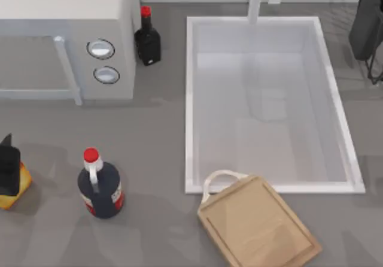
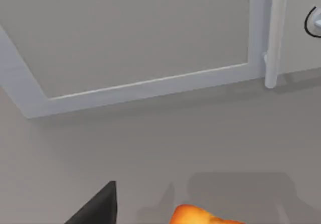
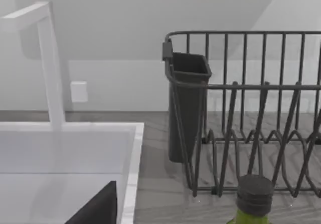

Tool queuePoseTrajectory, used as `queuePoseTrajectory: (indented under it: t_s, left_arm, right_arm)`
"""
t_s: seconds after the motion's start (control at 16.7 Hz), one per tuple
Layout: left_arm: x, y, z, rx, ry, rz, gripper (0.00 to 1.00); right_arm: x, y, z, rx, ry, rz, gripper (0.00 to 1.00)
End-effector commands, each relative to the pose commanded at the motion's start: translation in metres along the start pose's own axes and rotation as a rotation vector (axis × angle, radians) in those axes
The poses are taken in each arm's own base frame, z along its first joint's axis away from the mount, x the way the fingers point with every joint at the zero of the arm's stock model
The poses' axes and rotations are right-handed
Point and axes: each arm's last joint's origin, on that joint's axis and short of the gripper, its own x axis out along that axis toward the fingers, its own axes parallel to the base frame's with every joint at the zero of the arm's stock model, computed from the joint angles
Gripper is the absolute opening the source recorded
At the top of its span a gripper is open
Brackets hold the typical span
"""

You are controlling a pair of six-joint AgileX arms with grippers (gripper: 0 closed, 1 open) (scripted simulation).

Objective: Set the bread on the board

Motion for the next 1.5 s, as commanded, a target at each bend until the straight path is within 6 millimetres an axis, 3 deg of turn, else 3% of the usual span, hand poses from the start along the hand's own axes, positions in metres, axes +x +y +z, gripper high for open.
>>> queuePoseTrajectory:
  t_s: [0.36,0.6,0.78,0.96,1.32,1.5]
  left_arm:
    - [0.064,0.019,0.039,0.141,0.553,-0.129,1.0]
    - [0.114,0.03,0.044,0.211,0.84,-0.246,1.0]
    - [0.141,0.033,0.043,0.256,0.969,-0.323,1.0]
    - [0.154,0.033,0.041,0.282,1.025,-0.366,1.0]
    - [0.155,0.032,0.04,0.285,1.027,-0.369,1.0]
    - [0.165,0.03,0.023,0.284,1.032,-0.37,1.0]
  right_arm:
    - [0.0,0.0,0.0,0.0,0.0,0.0,1.0]
    - [0.0,0.0,0.0,0.0,0.0,0.0,1.0]
    - [0.0,0.0,0.0,0.0,0.0,0.0,1.0]
    - [0.0,0.0,0.0,0.0,0.0,0.0,1.0]
    - [0.0,0.0,0.0,0.0,0.0,0.0,1.0]
    - [0.0,0.0,0.0,0.0,0.0,0.0,1.0]
